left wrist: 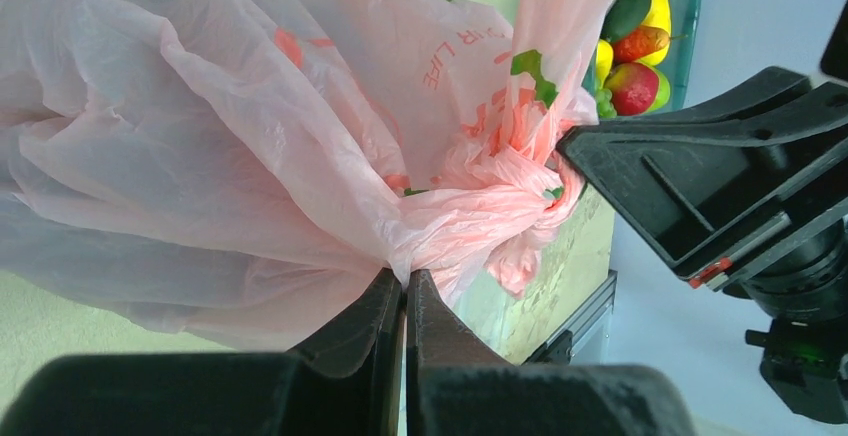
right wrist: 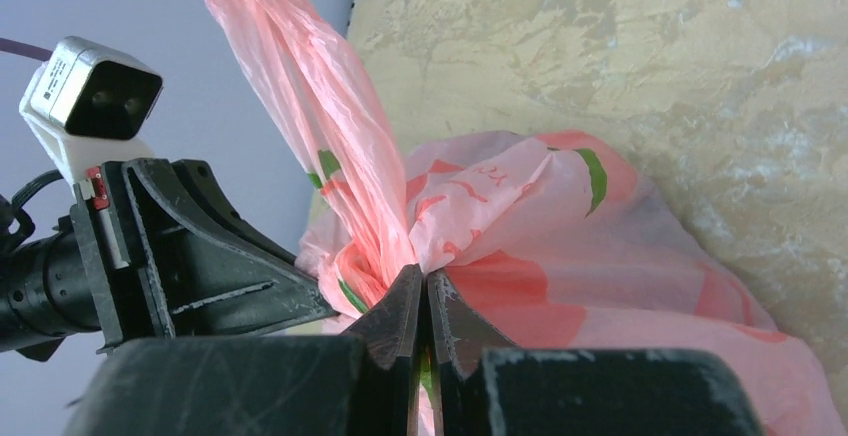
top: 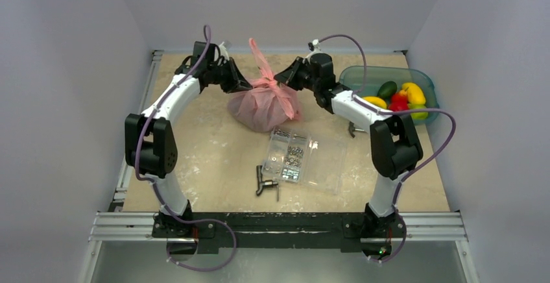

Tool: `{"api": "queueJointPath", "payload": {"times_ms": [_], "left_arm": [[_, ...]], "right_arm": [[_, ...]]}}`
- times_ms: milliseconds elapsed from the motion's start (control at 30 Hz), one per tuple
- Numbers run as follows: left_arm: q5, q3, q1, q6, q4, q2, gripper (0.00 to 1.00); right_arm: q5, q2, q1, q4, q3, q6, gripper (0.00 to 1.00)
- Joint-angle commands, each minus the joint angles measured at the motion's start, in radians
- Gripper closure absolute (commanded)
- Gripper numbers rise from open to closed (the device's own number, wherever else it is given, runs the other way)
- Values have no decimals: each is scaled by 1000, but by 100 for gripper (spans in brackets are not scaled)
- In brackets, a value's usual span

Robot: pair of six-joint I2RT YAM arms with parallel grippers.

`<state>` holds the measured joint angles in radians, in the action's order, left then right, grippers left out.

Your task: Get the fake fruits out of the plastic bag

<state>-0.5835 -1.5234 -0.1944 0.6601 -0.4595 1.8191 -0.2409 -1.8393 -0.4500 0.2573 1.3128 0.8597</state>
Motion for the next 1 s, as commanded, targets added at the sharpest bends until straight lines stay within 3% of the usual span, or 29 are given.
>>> {"api": "queueJointPath", "payload": {"times_ms": [0, 100, 233, 400, 567, 700, 833, 967], "left_arm": [[-4, 8, 9, -23, 6, -60, 100], [-27, 11, 6, -9, 21, -61, 100], [-48, 16, 0, 10, 35, -60, 100], [-66, 16, -5, 26, 48, -63, 100], [-51, 21, -20, 16, 41, -65, 100], [-63, 19, -25, 29, 47, -57, 100], [-54, 12, -24, 19, 37, -58, 100], [-46, 12, -24, 12, 33, -58, 100]], "right_arm": [[-55, -4, 15, -106, 137, -116, 100], [-15, 7, 12, -235, 186, -216, 97], [72, 79, -9, -347, 190, -309, 72], [271, 112, -100, -512, 258, -489, 48], [320, 47, -129, -599, 351, -510, 39], [393, 25, -165, -609, 359, -476, 26], [450, 2, -180, -627, 361, -523, 26], [450, -26, -183, -675, 363, -565, 37]]}}
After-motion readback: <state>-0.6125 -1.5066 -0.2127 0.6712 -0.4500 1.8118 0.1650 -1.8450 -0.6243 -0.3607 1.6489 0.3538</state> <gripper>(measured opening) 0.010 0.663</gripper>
